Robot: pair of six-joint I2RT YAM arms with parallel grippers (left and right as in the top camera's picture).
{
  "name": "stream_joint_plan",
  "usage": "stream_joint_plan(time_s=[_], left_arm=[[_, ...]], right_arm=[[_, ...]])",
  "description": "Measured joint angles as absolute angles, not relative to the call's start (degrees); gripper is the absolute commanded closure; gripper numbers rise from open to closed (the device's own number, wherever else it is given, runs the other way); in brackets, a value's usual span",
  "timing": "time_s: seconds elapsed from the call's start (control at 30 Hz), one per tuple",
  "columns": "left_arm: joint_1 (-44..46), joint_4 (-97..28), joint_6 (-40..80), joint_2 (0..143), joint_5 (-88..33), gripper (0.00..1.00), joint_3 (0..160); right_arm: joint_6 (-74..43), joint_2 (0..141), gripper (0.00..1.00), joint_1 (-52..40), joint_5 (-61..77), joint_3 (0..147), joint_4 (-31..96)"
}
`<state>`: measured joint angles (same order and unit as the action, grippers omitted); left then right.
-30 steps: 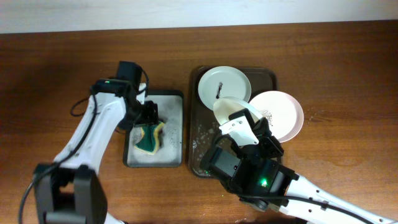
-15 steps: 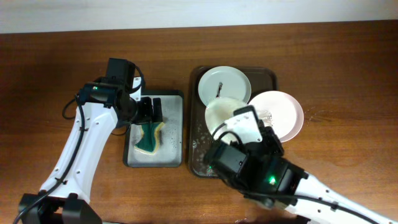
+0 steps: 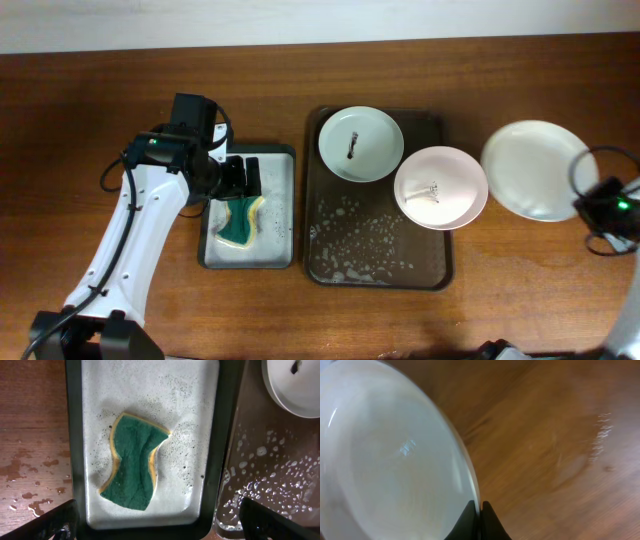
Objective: Clean dirty plates on tray and stack at the side
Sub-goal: 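Place the white plate on the table right of the tray, then grasp the pink plate with the right gripper and slide it to tray center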
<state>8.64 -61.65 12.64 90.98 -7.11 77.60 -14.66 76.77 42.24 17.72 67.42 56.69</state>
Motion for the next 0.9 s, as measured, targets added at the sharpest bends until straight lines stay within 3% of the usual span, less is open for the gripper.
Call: stream_joint_plan(time_s=[0.1,0.27,0.3,0.33,0.5,0.53,0.57,0.73,0.87,0.9], left_arm=[[8.6,-61.6,12.6,91.0,-7.1,0.0,77.6],[8.6,-61.6,12.6,91.0,-7.1,0.0,77.6],[8.6,-61.5,12.6,91.0,-7.1,0.0,77.6],[8.6,-61.6,12.6,91.0,-7.1,0.0,77.6],[8.6,-61.5,12.6,91.0,-7.1,0.0,77.6],[8.6,-61.5,12.6,91.0,-7.1,0.0,77.6],[8.6,-61.6,12.6,91.0,-7.1,0.0,77.6],[8.6,-61.5,12.6,91.0,-7.1,0.0,77.6],[8.6,-61.5,12.6,91.0,-7.1,0.0,77.6],[8.6,-61.5,12.6,91.0,-7.1,0.0,77.6]], right_arm=[[-16.0,87.7,0.96,52.5,19.1,67.7,52.0],[-16.8,100.3,0.94,55.1,16.1,67.7,49.9],[-16.8,101.5,0.62,54.3,14.7,67.7,50.0],[-16.6,102.0,0.49,52.5,13.7,67.7,49.9],[-9.5,98.4,0.47,41.3,21.5,69.6,49.1],[-7.2,95.7,0.38,37.1,22.8,70.1,49.3],[-5.2,93.6,0.37,32.9,23.7,70.7,49.7],[-1.1,95.0,0.38,18.1,15.8,70.4,46.2],[-0.8,101.2,0.57,14.1,10.3,69.9,43.6],[-0.8,102.3,0.77,14.0,9.8,69.9,43.6]])
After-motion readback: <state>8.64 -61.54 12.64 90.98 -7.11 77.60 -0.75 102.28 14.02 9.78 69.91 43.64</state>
